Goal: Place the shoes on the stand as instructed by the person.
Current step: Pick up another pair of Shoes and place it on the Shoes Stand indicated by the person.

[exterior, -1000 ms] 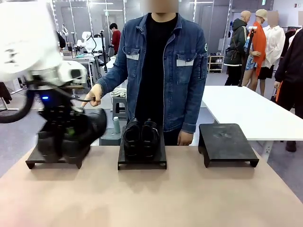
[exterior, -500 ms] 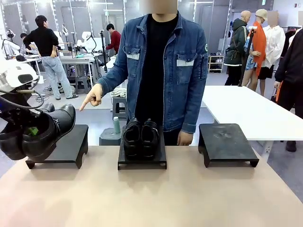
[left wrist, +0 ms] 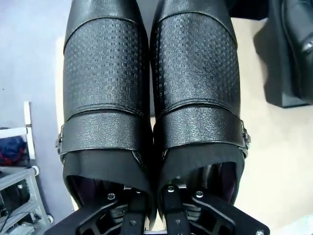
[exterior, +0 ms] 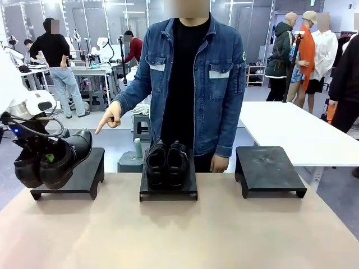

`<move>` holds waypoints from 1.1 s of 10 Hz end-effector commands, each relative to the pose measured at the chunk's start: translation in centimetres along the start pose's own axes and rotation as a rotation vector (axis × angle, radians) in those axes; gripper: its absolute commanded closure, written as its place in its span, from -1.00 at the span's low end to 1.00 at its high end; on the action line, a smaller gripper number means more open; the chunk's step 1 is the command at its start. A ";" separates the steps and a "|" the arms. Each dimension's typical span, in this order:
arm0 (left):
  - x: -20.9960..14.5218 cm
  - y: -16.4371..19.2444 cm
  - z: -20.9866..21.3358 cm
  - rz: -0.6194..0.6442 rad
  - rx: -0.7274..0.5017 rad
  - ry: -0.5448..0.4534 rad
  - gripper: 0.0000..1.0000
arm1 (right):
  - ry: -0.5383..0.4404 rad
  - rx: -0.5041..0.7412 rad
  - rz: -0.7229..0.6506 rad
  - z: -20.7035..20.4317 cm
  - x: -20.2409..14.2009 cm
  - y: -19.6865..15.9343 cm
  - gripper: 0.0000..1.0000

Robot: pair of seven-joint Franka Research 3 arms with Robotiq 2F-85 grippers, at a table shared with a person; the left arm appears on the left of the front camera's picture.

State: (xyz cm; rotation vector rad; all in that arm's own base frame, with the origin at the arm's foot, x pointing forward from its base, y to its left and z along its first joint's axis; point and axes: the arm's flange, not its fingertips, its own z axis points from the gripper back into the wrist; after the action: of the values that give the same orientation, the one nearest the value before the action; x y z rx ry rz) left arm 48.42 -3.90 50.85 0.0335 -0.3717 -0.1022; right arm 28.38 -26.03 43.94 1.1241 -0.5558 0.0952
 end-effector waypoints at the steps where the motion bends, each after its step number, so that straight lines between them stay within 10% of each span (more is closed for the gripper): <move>1: 2.8 0.8 -0.8 -0.010 0.039 -0.034 0.84 | -0.010 0.009 0.007 0.1 0.0 0.1 -1.00; 11: 5.4 2.7 -6.8 0.019 0.027 -0.011 0.84 | -0.010 0.009 0.007 0.1 0.0 0.1 -1.00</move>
State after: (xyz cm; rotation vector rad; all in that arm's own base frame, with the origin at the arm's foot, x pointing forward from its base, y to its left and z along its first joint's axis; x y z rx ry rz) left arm 56.31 -1.51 46.26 0.0548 -0.3771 -0.0774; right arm 28.38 -26.03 43.94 1.1241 -0.5558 0.0952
